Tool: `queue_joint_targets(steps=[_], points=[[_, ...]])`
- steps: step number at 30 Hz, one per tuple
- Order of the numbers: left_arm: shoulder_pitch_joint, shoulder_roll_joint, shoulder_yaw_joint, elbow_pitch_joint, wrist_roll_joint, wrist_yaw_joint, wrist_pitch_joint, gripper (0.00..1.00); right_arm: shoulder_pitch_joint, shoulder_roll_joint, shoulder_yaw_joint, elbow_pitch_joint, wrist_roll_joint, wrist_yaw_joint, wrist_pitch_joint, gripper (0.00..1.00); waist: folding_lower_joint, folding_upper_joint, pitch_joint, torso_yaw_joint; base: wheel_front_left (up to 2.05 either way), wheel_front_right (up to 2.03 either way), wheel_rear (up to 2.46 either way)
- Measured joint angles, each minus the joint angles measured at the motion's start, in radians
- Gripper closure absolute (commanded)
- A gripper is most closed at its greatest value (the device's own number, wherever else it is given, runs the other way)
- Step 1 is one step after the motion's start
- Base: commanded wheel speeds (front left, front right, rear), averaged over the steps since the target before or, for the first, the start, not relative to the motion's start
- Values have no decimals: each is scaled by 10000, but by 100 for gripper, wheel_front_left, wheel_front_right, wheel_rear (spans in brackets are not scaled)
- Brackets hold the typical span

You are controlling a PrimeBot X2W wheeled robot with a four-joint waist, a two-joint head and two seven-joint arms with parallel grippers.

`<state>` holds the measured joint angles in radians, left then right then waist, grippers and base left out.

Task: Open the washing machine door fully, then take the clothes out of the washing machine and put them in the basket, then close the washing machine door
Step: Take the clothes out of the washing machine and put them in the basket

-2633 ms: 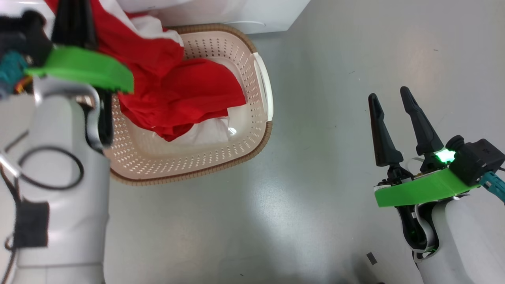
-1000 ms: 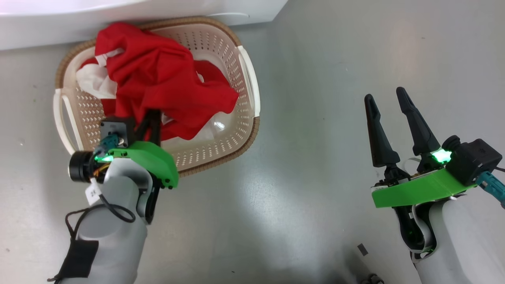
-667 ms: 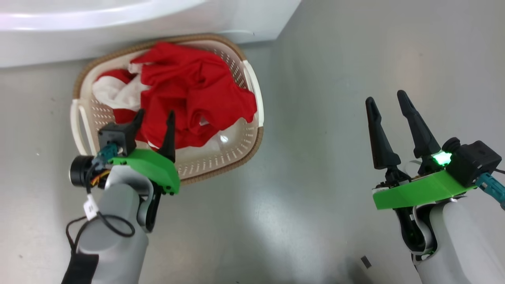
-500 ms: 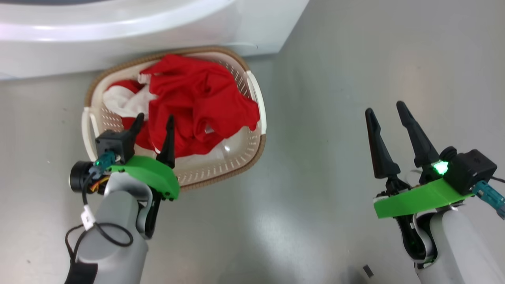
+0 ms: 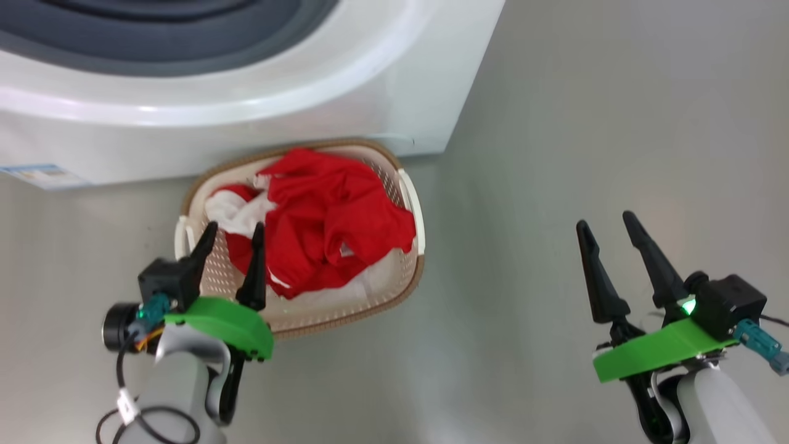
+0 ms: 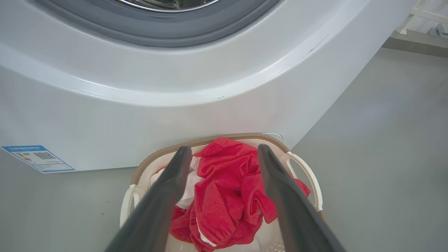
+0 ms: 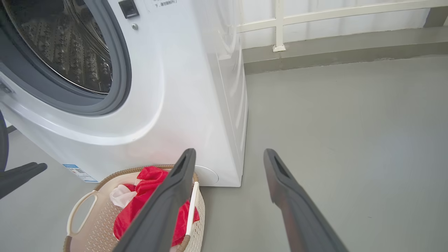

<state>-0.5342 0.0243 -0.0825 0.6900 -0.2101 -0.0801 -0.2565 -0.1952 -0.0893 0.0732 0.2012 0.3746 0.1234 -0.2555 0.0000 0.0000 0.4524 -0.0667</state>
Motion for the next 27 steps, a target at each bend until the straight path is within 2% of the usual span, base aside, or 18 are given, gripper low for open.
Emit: queue_joint_targets(steps=[27], points=[[3187, 17, 1062, -2508, 355, -173, 0, 0, 2035, -25, -441, 228, -58, 0, 2, 0, 0, 0, -2891, 341, 0, 0, 0]])
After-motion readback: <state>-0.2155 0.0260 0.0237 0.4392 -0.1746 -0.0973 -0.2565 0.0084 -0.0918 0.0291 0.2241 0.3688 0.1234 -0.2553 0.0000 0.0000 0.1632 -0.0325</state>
